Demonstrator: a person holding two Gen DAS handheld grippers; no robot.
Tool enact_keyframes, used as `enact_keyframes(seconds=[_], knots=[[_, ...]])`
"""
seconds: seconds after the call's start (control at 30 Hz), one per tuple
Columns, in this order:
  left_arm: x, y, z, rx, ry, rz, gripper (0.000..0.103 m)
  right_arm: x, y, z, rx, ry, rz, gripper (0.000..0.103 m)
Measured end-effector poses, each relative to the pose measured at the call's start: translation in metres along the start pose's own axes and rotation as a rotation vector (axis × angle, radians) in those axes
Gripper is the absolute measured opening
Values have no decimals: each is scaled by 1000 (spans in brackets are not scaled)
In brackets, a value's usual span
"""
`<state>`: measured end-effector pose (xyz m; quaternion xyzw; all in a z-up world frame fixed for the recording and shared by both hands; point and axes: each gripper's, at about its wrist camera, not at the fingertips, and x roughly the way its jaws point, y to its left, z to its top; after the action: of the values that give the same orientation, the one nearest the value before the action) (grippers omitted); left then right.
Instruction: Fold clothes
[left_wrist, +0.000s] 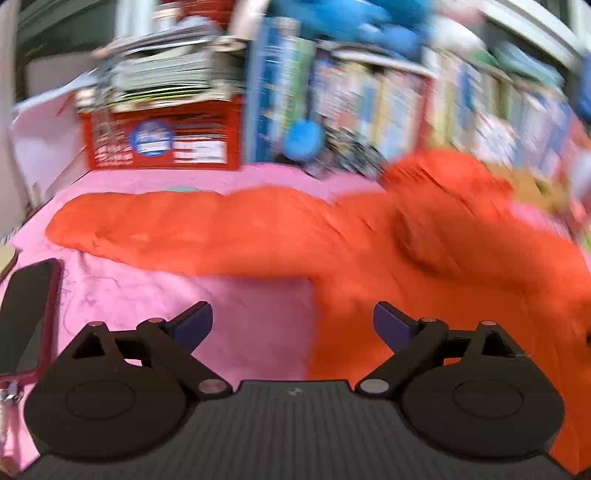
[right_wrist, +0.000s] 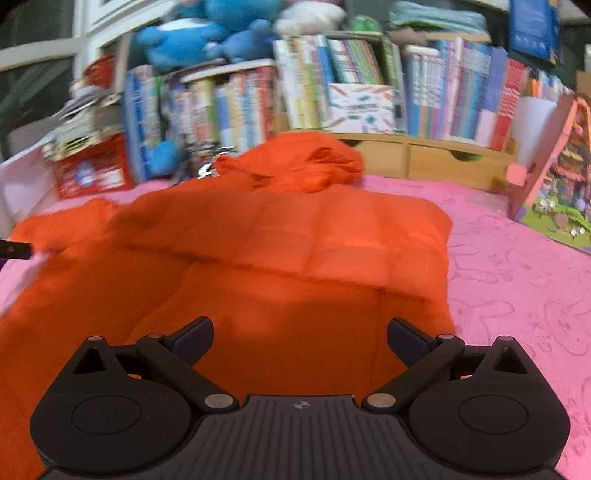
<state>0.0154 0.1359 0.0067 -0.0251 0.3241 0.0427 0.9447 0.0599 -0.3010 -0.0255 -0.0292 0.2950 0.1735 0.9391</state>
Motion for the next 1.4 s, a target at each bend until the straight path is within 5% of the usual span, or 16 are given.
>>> enact_keyframes(seconds=[0.13,0.7,0.9,1.4], knots=[[-20,-34,-24,131,67,-68,95,-23,13,-21,-42,75,19,102],[-88,-68,-99,199,232,-125,97,-111,53,-95,-135,292,-9,103],[-90,-82,-109,262,237,-101,97,-113,65,-105,-142,341,-7,103],[-88,-76,-84,227,177,-95,97,-121,79,-82,-196,368,-8,103]])
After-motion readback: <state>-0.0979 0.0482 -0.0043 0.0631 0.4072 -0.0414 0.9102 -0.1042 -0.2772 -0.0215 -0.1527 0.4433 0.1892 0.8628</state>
